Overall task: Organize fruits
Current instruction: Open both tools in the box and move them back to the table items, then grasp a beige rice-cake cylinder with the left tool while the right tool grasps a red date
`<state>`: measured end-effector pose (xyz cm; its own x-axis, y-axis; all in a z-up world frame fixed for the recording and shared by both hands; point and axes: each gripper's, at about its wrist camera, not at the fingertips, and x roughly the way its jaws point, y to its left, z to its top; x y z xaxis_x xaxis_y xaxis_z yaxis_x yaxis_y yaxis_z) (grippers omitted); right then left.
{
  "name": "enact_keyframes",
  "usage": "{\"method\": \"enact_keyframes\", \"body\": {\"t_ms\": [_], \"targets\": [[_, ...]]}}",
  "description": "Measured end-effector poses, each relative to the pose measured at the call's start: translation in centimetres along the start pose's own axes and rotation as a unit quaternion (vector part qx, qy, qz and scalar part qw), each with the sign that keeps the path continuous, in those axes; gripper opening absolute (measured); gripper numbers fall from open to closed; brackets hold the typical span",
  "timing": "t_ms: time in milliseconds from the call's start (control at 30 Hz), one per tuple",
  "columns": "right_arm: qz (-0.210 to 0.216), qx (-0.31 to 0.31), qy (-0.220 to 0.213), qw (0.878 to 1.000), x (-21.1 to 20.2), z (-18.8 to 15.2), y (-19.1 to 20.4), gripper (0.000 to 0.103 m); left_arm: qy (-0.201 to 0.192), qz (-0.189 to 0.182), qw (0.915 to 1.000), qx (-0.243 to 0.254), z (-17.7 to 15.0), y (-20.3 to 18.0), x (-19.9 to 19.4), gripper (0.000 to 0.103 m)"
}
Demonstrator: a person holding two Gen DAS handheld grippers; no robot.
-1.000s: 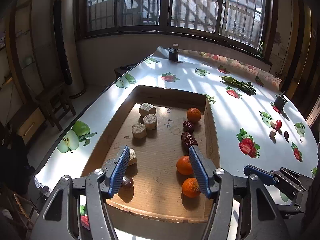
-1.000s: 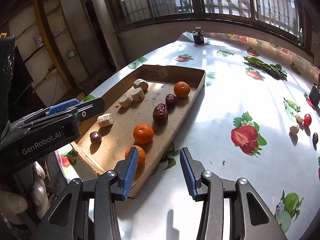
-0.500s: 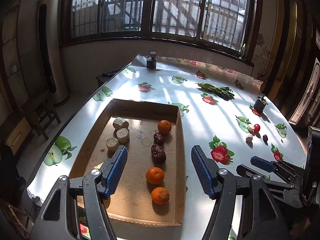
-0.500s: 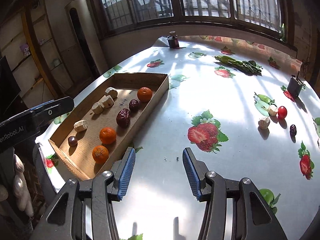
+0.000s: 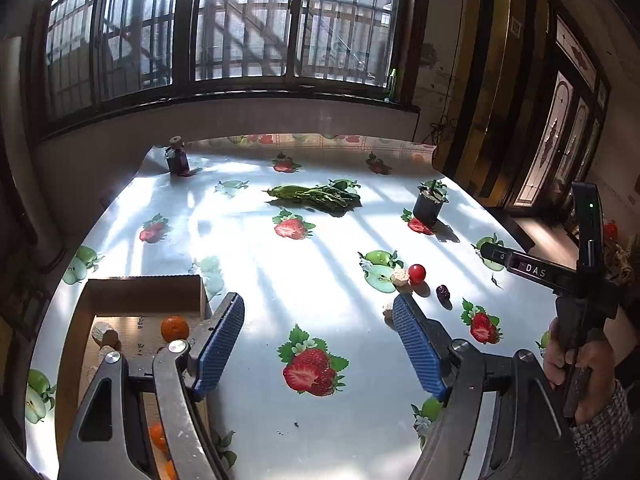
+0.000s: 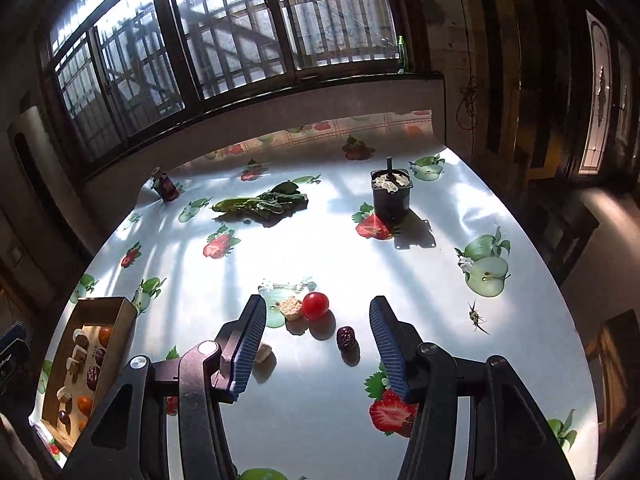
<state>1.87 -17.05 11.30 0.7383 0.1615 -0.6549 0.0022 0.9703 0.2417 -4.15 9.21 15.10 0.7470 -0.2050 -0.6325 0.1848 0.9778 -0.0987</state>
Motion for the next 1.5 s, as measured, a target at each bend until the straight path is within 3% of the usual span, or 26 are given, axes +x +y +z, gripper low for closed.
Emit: {"method": "enact_keyframes", "body": {"t_ms": [167,300,600,767,833,933,1067,1167,1500], "targets": [[0.008,0.028,0.030,0.999,4.4,-1.3,-1.8,0.056,0.045,-0.027,0.9986,0.011,-0.7,-2.6,6.5,0.075],[0.010,0.024,0.060,0.998,7.8,-2.4,-1.9,0.046,0.074,-0.039,0.9962,0.022,-2.1,-4.2,10.9,0.059],[-0.004,-0.015,0.085,0.996,10.9,-3.8,-2.0,0.041,0.108,-0.064,0.9916,0.030,-3.3,-6.8,17.4,0.058],[-0.011,-0.035,0.084,0.996,11.0,-4.0,-1.6,0.041,0.117,-0.074,0.9899,0.032,-4.0,-7.7,19.2,0.057],[-0.016,-0.037,0.082,0.996,11.0,-4.1,-1.5,0.038,0.109,-0.071,0.9907,0.040,-4.2,-8.1,19.3,0.049],[-0.022,-0.045,0.081,0.995,11.0,-4.2,-1.3,0.036,0.105,-0.072,0.9909,0.042,-4.3,-8.2,19.3,0.025],[-0.040,-0.064,0.078,0.994,11.0,-4.4,-0.8,0.033,0.105,-0.093,0.9900,0.012,-4.3,-7.0,19.3,0.025],[-0.044,-0.061,0.078,0.994,10.8,-4.5,-0.9,0.020,0.104,-0.100,0.9896,-0.002,-4.4,-6.3,19.1,0.025],[-0.018,-0.011,0.060,0.998,9.3,-4.0,-2.0,0.020,0.111,-0.120,0.9865,-0.009,-4.4,-5.6,18.9,0.025]]}}
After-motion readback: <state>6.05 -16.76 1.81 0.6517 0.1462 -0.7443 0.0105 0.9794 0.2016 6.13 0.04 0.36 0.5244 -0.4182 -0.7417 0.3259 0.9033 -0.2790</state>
